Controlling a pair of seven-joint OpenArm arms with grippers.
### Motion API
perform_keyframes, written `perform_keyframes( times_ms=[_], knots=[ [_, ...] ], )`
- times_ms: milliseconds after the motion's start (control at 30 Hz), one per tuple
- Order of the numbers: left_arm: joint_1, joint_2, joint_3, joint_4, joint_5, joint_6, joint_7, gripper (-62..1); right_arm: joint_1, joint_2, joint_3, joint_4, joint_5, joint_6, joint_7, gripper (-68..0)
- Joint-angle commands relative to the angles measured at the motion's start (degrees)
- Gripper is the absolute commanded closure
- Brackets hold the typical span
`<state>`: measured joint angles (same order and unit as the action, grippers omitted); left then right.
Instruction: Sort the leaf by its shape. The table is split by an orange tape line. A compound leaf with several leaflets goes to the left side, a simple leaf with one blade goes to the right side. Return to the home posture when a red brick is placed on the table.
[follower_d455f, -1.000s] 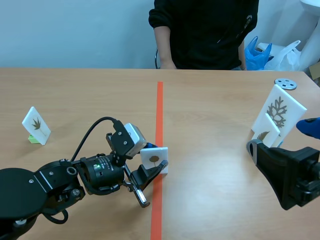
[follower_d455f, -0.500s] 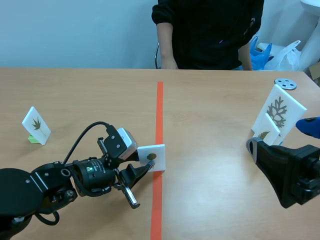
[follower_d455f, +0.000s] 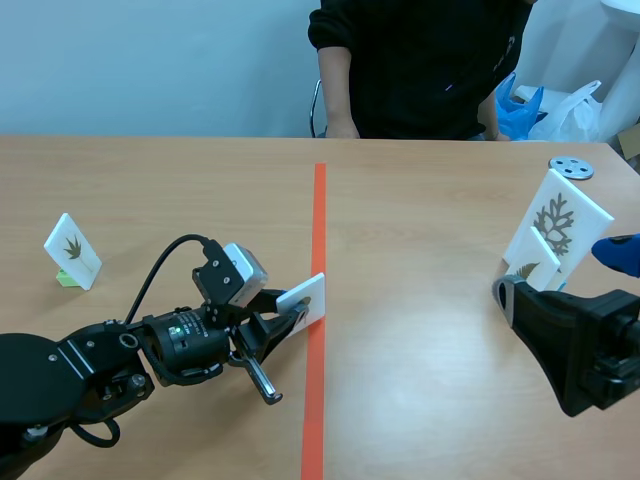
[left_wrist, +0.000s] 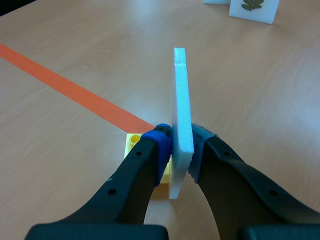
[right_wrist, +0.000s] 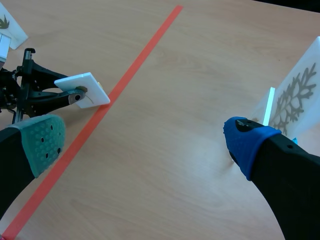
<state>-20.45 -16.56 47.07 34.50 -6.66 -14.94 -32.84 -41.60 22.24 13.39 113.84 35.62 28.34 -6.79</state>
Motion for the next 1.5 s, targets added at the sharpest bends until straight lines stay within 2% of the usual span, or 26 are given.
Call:
perform_keyframes(
  times_ms=[0,267,467,633,767,1000,1100,1267,1367,1467],
  knots=[
    [0.13,-0.83,-0.48,2.03,-2.36,-0.24,-0.76,-7.0,0.68,0.26,0.17,0.15,0.85,0.02,0.74,-67.9],
    [5.75,-7.98,-5.68,10.8,-12.81,-0.2,1.03,-5.9,0.68,0.28,0.17,0.15,0.85,0.02,1.11,-67.9],
    [13.18,-12.61,-14.25,17.68,-18.95,-0.15,5.49,-5.6,0.83,0.28,0.17,0.15,0.83,0.02,1.29,-67.9],
    [19.06,-13.64,-22.45,21.57,-23.23,0.31,7.41,-5.6,0.83,0.28,0.17,0.15,0.83,0.0,1.36,-67.9],
    [20.96,-13.64,-26.95,22.12,-23.63,0.81,7.54,-5.6,0.83,0.28,0.17,0.15,0.83,0.0,1.36,-67.9],
    [21.38,-13.64,-31.89,21.77,-23.63,6.93,10.03,-5.6,1.18,0.28,0.17,0.15,0.83,0.0,1.57,-67.9],
    [21.4,-13.66,-32.61,21.64,-23.63,8.39,11.39,-5.7,1.79,0.28,0.17,0.15,0.83,0.0,1.53,-67.9],
    [21.38,-13.49,-32.63,20.0,-23.63,8.57,12.09,-5.7,2.08,0.28,0.17,0.15,0.79,0.0,1.51,-67.9],
    [21.2,-13.0,-32.65,18.12,-23.67,11.02,11.67,-5.7,2.1,0.28,0.17,0.15,0.81,0.0,1.53,-67.9],
    [20.44,-12.5,-32.72,15.76,-24.28,11.43,11.28,-5.7,2.1,0.28,0.17,0.15,0.81,0.0,1.53,-67.9]
  ],
)
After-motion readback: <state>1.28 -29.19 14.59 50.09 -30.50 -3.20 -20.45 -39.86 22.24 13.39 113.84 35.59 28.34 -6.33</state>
